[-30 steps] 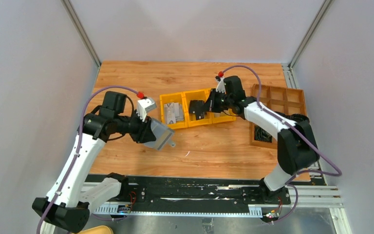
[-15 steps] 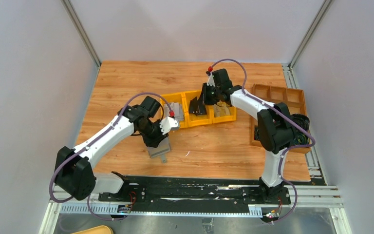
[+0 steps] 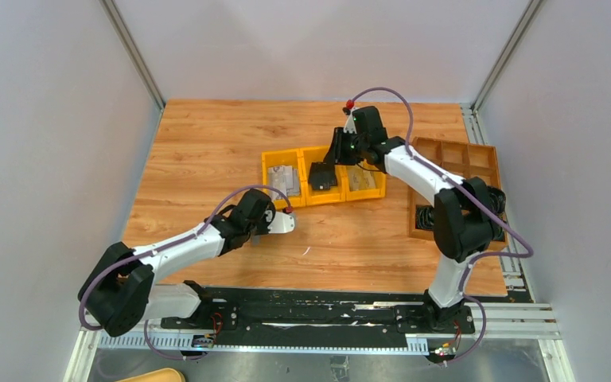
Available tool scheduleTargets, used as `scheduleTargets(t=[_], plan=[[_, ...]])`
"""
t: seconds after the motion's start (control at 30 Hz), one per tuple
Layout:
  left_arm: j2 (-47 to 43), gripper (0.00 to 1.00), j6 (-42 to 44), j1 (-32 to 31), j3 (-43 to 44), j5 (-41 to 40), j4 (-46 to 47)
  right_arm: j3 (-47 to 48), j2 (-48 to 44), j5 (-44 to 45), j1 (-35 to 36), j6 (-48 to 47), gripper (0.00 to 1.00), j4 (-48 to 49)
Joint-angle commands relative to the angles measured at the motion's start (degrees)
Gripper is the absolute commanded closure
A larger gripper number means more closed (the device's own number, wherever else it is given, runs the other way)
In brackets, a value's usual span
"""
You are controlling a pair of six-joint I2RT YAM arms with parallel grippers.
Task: Take the credit cards out of the card holder
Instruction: Place the card holder at the center of the board, then close the card holder at the center of the board.
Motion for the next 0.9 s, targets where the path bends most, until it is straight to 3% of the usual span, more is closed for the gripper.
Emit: scheduleTargets(t=[0.0,0.07,0.2,0.43,0.57,0.77,0.87], plan=[[-2.01,0.76,1.05,-1.08,0.45,-3.75,5.11,-3.02,-6.11,-0.41,0.74,0.52,0.69,1.33],[-3.40,0.61,-1.49,-1.32,0.77,1.54,-1.58,-4.61,-8.40,-0.74,0.74,1.04,0.68,1.81],[-5.16,0.43,-5.04,-1.33,1.85,11.81,-12.83,-7.16,-11.54,-0.35,0.67,0.78,0.66,1.42],[-8.81,0.42,-3.97,-1.33,2.43,19.22,-21.65,-9.69,-14.49,-0.66,0.61,1.30,0.65,0.73],[-8.64,0.47,-2.46,-1.33,2.63,24.42,-26.17,-10.92,-16.21,-1.27,0.65,1.99,0.65,1.09],[-4.93,0.55,-2.62,-1.24,3.00,25.12,-24.94,-15.82,-21.18,1.62,0.64,0.22,0.59,3.79],[-3.27,0.52,-6.14,0.31,6.24,24.27,-24.35,-19.06,-25.44,5.72,0.65,-2.03,0.53,4.60]])
